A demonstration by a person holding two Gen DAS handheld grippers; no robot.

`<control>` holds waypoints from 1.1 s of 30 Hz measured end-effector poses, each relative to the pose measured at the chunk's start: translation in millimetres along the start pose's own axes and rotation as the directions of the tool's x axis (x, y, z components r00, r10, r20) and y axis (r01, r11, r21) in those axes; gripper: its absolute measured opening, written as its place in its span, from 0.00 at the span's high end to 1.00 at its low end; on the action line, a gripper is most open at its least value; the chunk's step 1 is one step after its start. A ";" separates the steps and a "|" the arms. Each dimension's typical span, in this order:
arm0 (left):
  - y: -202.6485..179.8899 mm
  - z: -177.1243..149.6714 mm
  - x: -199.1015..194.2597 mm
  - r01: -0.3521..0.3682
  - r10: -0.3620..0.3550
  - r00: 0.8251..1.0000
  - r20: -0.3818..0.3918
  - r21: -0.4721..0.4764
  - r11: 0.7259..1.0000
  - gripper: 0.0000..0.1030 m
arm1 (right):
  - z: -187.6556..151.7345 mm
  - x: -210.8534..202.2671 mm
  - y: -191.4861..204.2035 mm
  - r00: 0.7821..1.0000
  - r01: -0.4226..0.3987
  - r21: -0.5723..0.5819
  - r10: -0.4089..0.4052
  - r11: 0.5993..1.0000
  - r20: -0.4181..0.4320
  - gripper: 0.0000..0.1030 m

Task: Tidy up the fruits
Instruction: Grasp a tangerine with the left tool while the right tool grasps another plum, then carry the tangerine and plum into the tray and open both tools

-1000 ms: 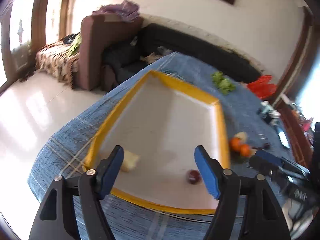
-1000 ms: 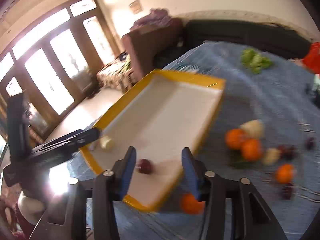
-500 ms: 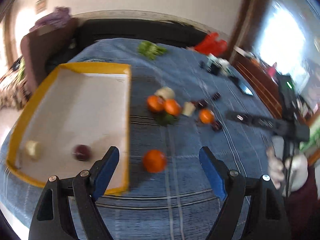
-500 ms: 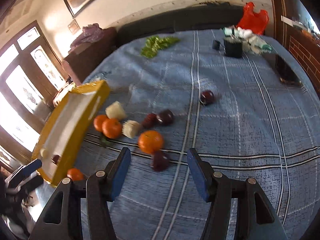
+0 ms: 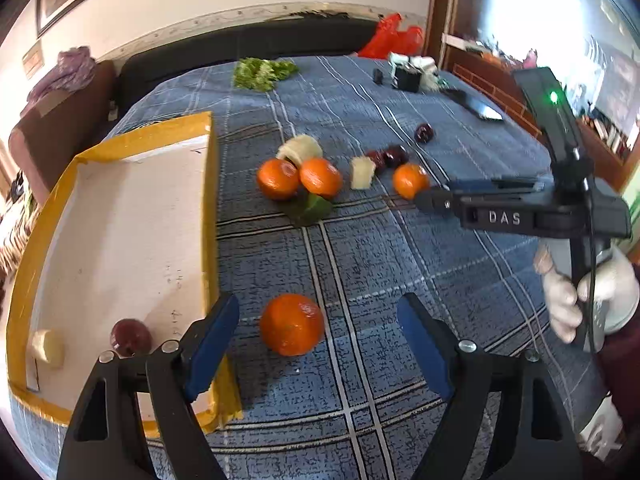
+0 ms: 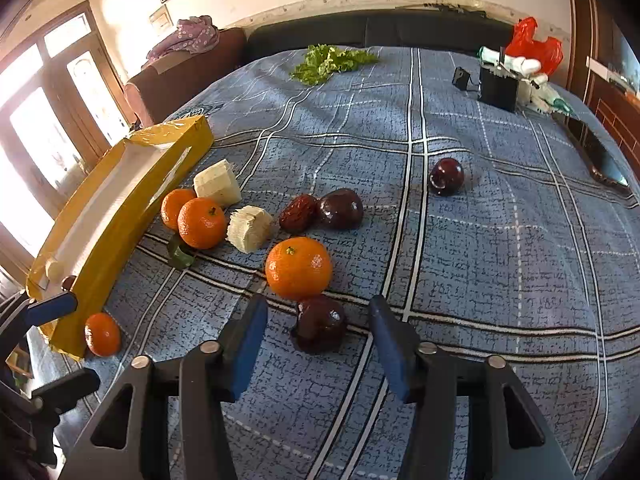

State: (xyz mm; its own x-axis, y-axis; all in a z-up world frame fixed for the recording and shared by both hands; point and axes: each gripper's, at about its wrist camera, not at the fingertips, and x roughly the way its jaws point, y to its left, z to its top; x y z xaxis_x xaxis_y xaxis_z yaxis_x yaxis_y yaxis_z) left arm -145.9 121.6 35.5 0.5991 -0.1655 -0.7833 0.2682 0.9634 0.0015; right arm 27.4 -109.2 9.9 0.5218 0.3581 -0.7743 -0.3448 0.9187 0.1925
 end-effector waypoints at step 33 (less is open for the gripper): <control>123.3 21.7 -82.0 -0.024 0.073 0.989 0.132 -0.338 0.941 0.66 | 32.5 -75.9 70.7 0.976 -0.194 -0.038 0.197 0.980 0.094 0.72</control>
State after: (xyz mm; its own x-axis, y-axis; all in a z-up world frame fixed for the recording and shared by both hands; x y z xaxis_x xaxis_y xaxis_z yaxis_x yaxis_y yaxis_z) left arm -145.6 249.4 113.4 0.7117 -0.1214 -0.6919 -0.0169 0.9817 -0.1896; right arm -11.2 -66.0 101.9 0.5146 0.5460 -0.6611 -0.4690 0.8247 0.3160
